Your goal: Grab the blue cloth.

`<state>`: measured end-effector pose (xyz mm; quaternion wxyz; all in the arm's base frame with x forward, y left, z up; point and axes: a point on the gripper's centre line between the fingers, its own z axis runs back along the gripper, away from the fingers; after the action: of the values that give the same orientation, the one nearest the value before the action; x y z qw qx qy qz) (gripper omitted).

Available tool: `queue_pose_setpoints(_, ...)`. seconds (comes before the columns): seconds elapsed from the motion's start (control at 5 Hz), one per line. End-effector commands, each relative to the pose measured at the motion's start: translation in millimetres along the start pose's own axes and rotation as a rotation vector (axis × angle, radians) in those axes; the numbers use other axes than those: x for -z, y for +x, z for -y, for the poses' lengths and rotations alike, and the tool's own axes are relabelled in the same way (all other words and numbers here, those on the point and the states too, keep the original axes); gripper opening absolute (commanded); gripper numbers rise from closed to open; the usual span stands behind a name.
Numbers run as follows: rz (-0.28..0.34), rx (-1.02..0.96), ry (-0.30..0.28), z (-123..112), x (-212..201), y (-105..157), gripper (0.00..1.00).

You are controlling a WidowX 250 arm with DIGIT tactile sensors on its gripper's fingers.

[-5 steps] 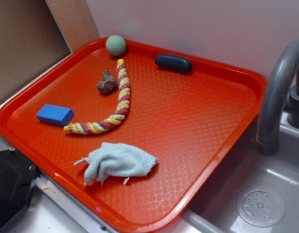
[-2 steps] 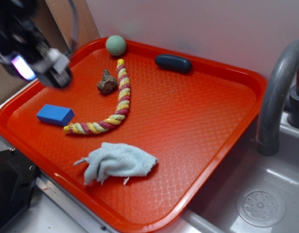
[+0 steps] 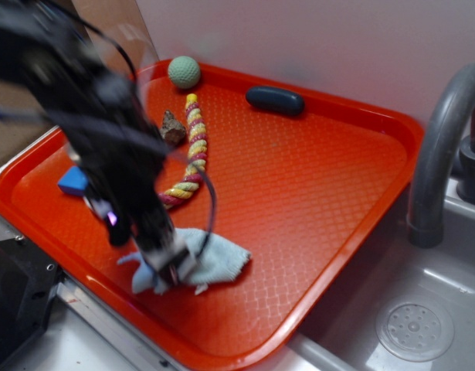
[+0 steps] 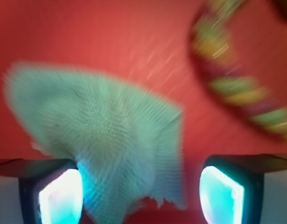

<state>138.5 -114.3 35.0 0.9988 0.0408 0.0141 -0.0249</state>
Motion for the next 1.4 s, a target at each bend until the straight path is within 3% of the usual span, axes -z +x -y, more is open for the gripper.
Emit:
queue_pose_setpoints(0.0,0.017,0.127,-0.075,10.2,11.0,3.9,0.00)
queue_pose_setpoints(0.4,0.018,0.106,-0.111,-0.6,9.9,8.0,0.00)
queue_pose_setpoints(0.6,0.061,0.112,-0.122,-18.2,-8.2,12.4,0.00)
queue_pose_setpoints(0.8,0.179,0.037,-0.187,-75.1,-53.2,32.5,0.00)
queue_pose_setpoints(1.0,0.253,-0.029,-0.154,-129.5,-101.9,40.3,0.00)
queue_pose_setpoints(1.2,0.281,-0.181,-0.106,-173.1,-150.3,36.9,0.00)
